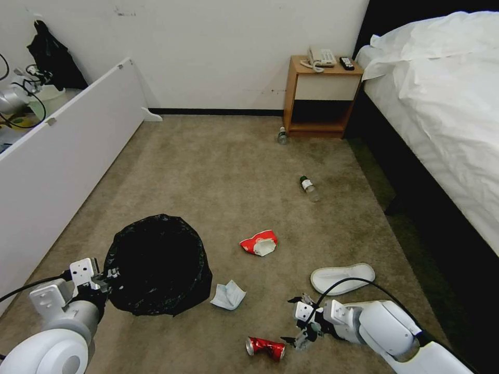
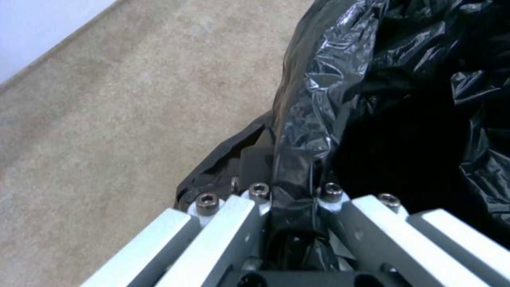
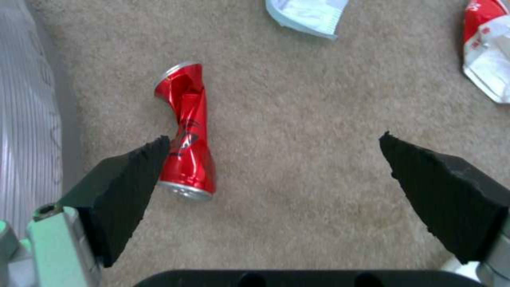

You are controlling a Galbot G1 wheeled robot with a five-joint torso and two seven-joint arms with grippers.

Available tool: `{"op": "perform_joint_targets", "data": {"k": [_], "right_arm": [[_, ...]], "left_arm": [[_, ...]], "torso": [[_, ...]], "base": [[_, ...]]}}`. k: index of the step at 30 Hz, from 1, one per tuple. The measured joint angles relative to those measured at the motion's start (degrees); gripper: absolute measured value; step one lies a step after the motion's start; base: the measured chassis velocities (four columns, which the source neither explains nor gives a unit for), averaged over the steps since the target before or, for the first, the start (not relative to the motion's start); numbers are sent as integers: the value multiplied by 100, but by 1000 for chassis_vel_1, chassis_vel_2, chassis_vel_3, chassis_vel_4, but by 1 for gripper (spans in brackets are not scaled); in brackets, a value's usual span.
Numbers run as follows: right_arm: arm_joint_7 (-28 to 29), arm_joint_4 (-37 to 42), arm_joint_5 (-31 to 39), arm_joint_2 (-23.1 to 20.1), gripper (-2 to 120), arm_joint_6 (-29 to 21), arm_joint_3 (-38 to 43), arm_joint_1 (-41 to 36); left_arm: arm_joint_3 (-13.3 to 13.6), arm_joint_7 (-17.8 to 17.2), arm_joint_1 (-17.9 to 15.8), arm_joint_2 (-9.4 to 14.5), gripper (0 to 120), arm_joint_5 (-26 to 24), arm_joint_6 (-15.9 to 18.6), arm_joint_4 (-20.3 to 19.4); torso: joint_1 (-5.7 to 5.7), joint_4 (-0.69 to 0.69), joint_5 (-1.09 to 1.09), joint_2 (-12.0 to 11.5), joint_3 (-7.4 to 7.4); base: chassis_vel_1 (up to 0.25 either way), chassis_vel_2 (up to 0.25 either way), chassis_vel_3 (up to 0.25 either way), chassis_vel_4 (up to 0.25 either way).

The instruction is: Pick up the trash bin, then pick up the garbage from the floor and place it into the trash bin.

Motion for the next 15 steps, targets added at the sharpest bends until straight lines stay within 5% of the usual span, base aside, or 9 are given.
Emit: {"op": "perform_joint_targets", "data": {"k": [15], "right_arm": [[-131, -747, 30, 271, 100, 50, -398, 602]], "left_arm": [[0, 2, -2, -41, 1, 46, 0, -16]], "torso": [[0, 1, 1, 0, 0]], "base": [[0, 0, 0, 0]]}}
